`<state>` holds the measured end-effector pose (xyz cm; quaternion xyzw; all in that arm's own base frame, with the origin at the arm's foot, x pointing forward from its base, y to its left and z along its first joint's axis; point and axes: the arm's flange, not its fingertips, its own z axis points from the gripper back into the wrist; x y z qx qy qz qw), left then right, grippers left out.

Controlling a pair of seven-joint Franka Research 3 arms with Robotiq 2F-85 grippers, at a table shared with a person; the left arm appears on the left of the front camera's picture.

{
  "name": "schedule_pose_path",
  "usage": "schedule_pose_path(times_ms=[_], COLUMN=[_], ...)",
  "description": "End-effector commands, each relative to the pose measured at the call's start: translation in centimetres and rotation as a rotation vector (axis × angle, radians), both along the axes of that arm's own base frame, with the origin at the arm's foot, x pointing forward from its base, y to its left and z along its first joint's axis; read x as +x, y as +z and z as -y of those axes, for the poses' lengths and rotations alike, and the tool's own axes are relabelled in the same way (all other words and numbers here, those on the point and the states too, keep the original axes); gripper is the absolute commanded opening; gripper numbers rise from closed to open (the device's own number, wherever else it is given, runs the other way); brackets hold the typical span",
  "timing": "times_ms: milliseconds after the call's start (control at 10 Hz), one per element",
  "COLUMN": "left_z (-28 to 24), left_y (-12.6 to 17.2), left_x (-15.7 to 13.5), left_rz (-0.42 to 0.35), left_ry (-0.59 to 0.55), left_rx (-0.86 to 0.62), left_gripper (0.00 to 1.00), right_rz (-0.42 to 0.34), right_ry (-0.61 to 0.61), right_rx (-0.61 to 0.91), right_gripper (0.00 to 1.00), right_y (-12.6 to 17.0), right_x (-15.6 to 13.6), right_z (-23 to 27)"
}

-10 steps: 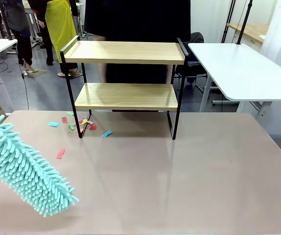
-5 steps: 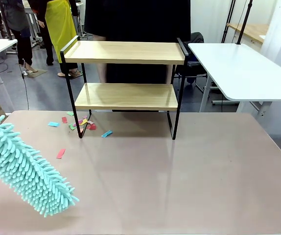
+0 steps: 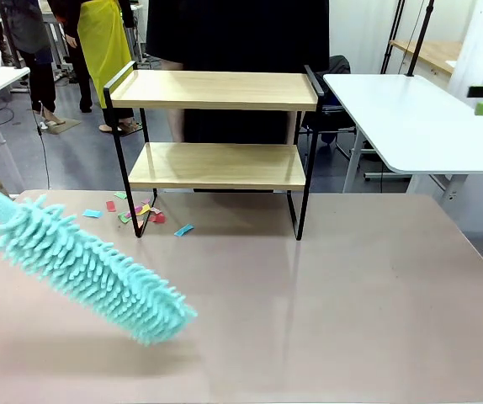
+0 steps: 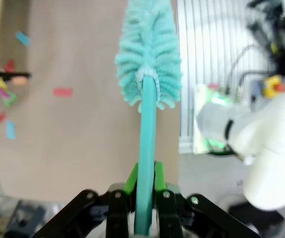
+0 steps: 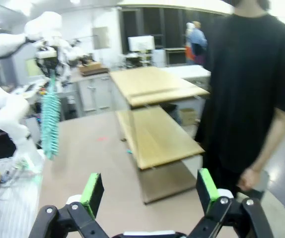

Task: Clean the shelf.
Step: Hand the Duster back to the human.

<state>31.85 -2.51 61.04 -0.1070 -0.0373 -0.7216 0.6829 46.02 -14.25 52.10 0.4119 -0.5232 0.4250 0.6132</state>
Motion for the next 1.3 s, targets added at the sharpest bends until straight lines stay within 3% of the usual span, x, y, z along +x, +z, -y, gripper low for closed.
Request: schedule_pose_path(times_ms=[0,400,700,900,1100,1200], left_z=[-0.4,2.9,5.1,5.8,6.2,6.4], left_y=[-2.1,-6.8,-10.0,-11.8,-12.9,-13.4], left_x=[-1.2,-2.0,-2.5,-2.6,-2.0,-1.6], left_rz=[0.033,-0.014,0.101,0.136,0.186,0.172], left_ry=[0.033,0.092,0.19,0.276,0.236,0.216], left_rx=[-0.192,-0.539,-0.641,-0.689,-0.733,-0.745], left_gripper=[0.13,0.13,0.13,0.13,0.13,0.13], right_rz=[-0.1,-0.205,-0.291,-0.308,-0.275,-0.274], right_ry=[0.113,0.279,0.35,0.358,0.387,0.355], right_rx=[0.057,0.105,0.099,0.1,0.106,0.119], right_gripper=[1.0,1.0,1.0,1.0,1.0,1.0], right_y=[1.4,2.2,1.1,0.0,-1.4,-2.0], right_x=[-2.1,-4.1,-5.9,-6.7,-6.9,-6.5], right_z=[-2.4,-8.7,-12.9,-15.1,-17.0,-17.5])
